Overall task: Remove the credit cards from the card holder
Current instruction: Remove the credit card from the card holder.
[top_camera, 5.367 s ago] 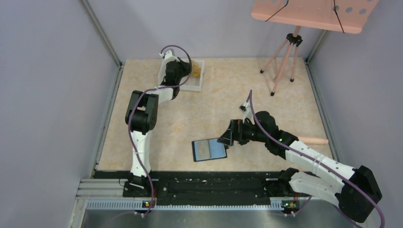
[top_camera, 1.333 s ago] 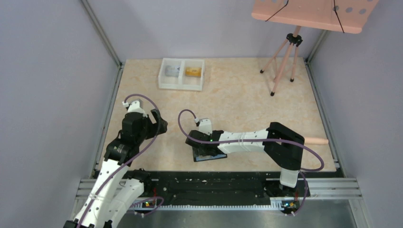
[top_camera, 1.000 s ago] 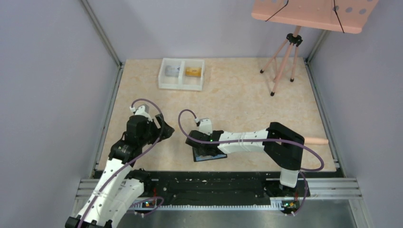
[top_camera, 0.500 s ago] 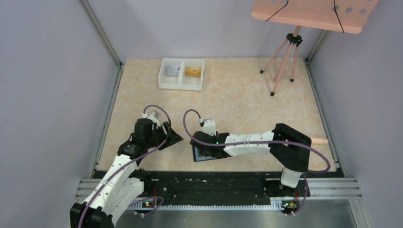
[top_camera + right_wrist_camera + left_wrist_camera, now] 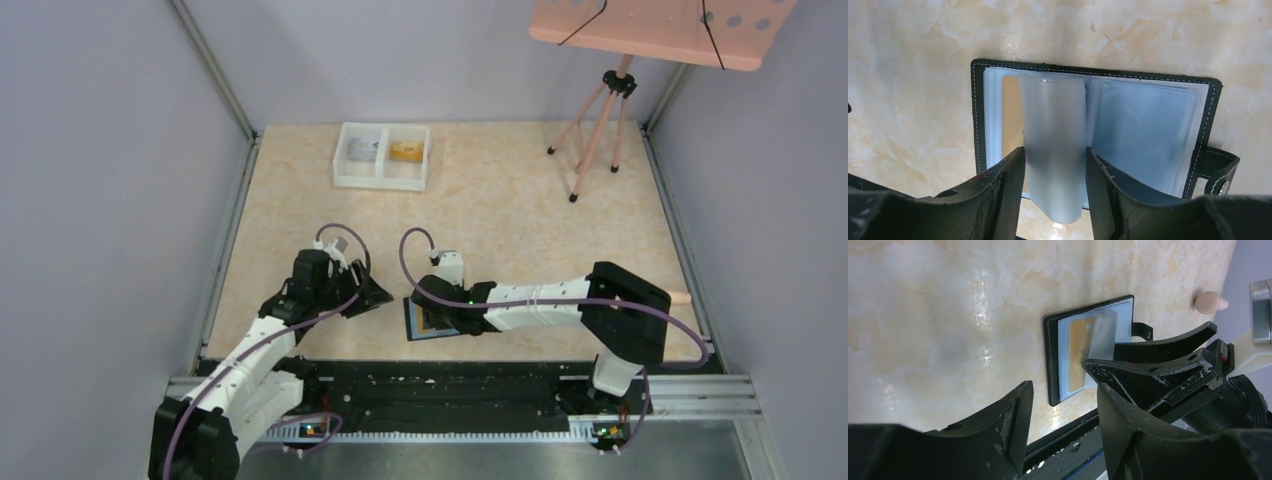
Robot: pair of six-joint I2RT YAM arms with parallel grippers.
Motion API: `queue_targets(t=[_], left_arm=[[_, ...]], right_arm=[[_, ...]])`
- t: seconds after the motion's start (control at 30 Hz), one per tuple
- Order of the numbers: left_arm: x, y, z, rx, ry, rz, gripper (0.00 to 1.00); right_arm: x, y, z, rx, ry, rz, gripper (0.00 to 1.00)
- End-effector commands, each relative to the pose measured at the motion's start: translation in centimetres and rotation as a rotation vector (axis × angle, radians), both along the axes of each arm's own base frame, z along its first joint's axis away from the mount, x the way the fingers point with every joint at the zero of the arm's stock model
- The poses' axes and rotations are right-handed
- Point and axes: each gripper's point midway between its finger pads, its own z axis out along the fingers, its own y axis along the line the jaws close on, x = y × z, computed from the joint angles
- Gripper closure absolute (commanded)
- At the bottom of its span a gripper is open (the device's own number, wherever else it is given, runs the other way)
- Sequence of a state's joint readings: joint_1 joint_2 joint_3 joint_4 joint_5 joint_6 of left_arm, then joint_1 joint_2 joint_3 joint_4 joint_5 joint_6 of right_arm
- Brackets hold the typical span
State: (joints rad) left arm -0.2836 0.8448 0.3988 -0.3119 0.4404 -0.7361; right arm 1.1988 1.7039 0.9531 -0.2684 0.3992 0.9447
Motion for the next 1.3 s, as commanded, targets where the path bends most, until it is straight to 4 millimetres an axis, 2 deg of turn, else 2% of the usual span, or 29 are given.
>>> queue_targets(t=[0.0,0.6,1.13,1.27], left_arm=[[0.7,-1.0,0.8,-0.045,-0.049,-0.032,0.46],[0.9,-1.2,0.5,-0.043,-0.030,-0.030,0.47],[1.0,-1.6,0.3,-0.031,-0.016,-0.052,0.49],[0.9,-1.8,0.2,-0.031,-0.016,-0.055,0.49]], right_arm=[[-0.6,0.8,1.0,0.082,0.031,0.005,0.53],[0.1,-2.4,1.4,-0.034,-0.011,-0.071,0.53],[1.2,-8.8,3.3,-0.088,-0.057,-0.199,0.53],[1.3,-9.7,4.8,-0.056,-0.074,-0.210,0.53]])
